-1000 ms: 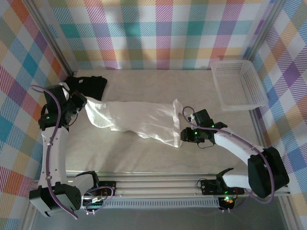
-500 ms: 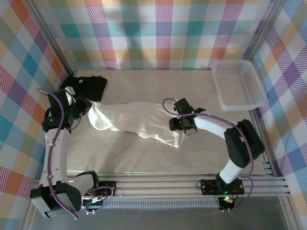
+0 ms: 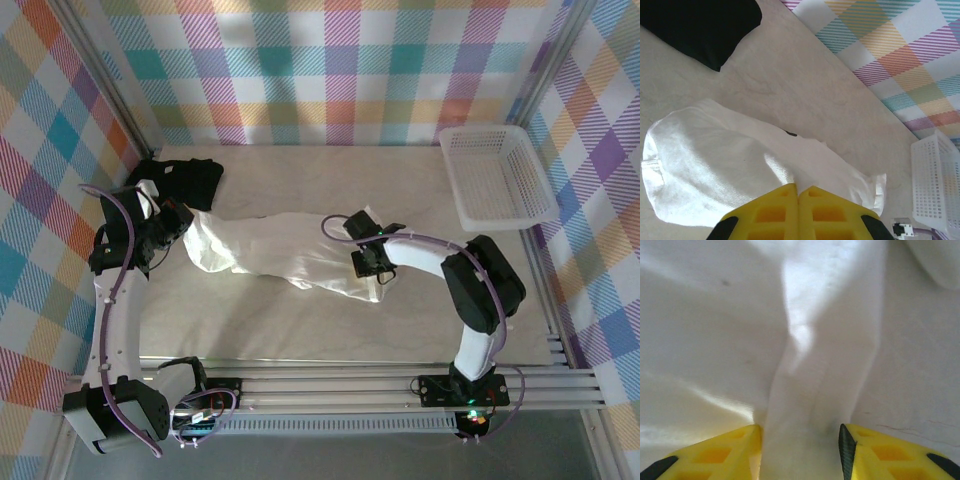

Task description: Fold the inside-out t-shirt

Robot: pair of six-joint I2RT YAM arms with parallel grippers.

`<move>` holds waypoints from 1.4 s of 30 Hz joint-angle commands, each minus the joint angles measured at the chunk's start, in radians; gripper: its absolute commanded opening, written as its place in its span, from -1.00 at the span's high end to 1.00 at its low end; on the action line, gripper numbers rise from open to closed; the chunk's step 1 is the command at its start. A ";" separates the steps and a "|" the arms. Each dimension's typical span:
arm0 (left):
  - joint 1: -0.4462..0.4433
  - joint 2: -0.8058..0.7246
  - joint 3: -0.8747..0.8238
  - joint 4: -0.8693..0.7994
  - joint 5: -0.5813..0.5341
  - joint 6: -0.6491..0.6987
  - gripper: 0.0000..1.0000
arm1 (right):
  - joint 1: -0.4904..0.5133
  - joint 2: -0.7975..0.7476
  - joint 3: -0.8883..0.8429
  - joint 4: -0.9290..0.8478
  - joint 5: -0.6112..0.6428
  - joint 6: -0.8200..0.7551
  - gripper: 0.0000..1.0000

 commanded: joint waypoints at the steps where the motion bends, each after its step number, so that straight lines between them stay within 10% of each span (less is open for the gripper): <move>1: 0.013 -0.002 -0.007 0.029 0.023 0.020 1.00 | -0.070 -0.091 -0.053 -0.013 -0.068 -0.011 0.15; 14: 0.012 0.001 -0.008 0.026 0.026 0.032 1.00 | -0.211 -0.122 -0.116 0.075 -0.298 -0.018 0.70; 32: 0.012 0.003 -0.007 0.021 0.028 0.038 1.00 | -0.278 -0.070 -0.101 0.114 -0.433 -0.047 0.77; 42: 0.013 -0.003 -0.007 0.019 0.019 0.035 1.00 | -0.403 -0.380 -0.285 0.272 -0.634 -0.086 1.00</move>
